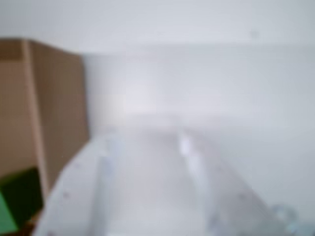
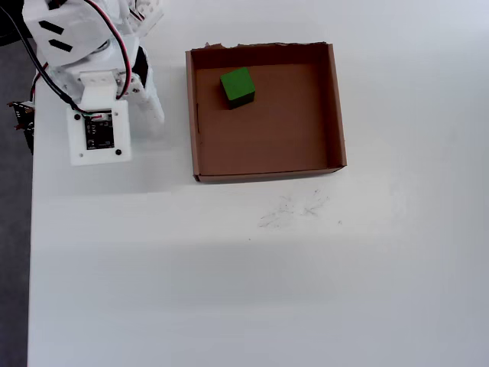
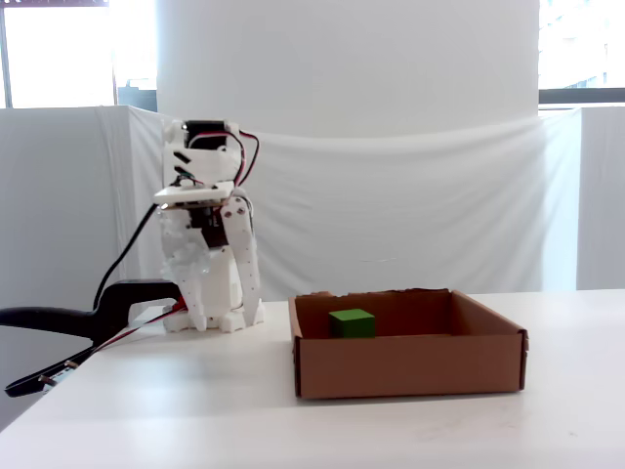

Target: Grasp a green cube and put it in a box.

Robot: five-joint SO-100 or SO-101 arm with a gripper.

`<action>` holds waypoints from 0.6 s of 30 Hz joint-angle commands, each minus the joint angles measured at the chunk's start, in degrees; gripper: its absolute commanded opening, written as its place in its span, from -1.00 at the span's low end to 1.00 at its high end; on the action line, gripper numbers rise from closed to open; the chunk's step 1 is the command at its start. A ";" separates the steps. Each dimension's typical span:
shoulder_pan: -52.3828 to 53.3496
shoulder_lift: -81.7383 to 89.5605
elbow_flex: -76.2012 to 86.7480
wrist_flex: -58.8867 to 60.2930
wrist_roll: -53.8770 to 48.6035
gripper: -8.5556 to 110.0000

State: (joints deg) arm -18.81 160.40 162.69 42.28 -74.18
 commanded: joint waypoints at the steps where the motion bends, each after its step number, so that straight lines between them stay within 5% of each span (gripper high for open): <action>1: 2.29 5.54 2.02 1.41 -2.72 -0.59; 18: 5.98 19.95 7.47 22.50 -5.19 -0.60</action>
State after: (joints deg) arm -13.10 178.42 170.51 61.79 -78.13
